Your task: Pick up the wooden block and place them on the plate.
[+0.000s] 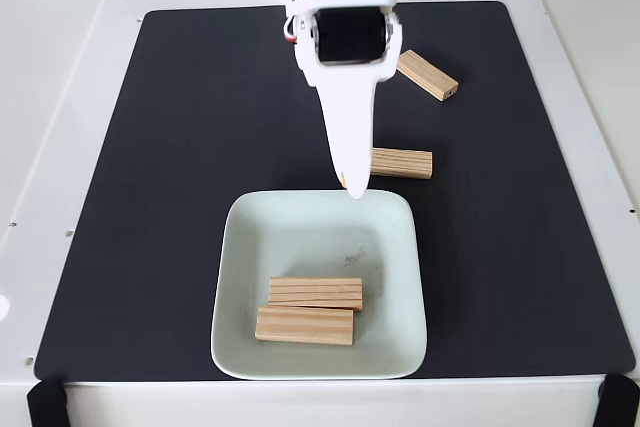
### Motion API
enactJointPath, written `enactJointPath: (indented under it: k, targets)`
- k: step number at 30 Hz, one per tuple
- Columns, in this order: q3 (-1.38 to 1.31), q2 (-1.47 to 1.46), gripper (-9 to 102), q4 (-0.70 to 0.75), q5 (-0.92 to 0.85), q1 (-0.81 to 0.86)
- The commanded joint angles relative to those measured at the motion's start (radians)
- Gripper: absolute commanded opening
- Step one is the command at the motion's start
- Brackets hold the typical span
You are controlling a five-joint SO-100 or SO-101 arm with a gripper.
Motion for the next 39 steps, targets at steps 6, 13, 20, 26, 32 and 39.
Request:
enactJointPath:
  k: [6,13,20,26,32,39]
  targets:
    - [0.431,0.439,-1,-0.005,0.133,-0.086]
    - [0.629,0.568,-1,0.023,0.216,-0.12]
    - [0.357,0.399,-1,0.368,0.299,-0.161]
    - [0.012,0.1,-1,0.494,0.391,-0.153]
    - [-0.215,-0.112,-1,0.614,0.482,-0.15]
    - [-0.278,-0.215,-1,0.618,0.511,-0.152]
